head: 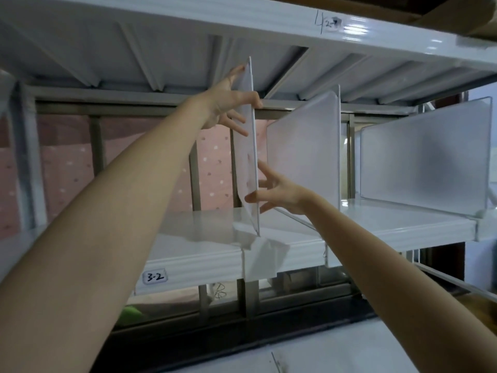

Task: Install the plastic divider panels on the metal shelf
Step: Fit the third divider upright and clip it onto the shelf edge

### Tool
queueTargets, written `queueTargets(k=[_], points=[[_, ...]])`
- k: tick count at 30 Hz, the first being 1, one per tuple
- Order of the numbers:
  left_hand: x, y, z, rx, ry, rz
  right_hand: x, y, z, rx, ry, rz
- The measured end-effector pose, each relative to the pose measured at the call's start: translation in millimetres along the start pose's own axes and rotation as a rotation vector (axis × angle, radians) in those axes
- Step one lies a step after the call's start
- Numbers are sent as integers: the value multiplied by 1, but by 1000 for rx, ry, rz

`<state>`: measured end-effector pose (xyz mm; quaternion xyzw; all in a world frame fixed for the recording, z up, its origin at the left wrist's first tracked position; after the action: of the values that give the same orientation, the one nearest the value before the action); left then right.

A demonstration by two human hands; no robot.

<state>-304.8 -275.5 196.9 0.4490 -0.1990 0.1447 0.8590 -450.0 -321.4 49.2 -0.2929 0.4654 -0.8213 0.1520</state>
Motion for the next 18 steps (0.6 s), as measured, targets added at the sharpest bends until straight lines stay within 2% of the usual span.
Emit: queueTargets(k=[9,18], points=[[-11,6,-10,90,104,36,6,5,0,-29,-131,12],[-14,10,-9,135,171,85,3,9,8,8,-168,67]])
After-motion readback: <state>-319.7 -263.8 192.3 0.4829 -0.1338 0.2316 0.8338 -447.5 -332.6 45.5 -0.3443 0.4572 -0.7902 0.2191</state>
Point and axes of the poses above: each hand's wrist, its own z-axis towards the middle knuckle, its own x-axis out of the back of the hand, y = z × x, the point moved 1 cm from there along z, towards the middle knuckle, and after that the axes turned 8 degrees about z, right-handed, at the moved point
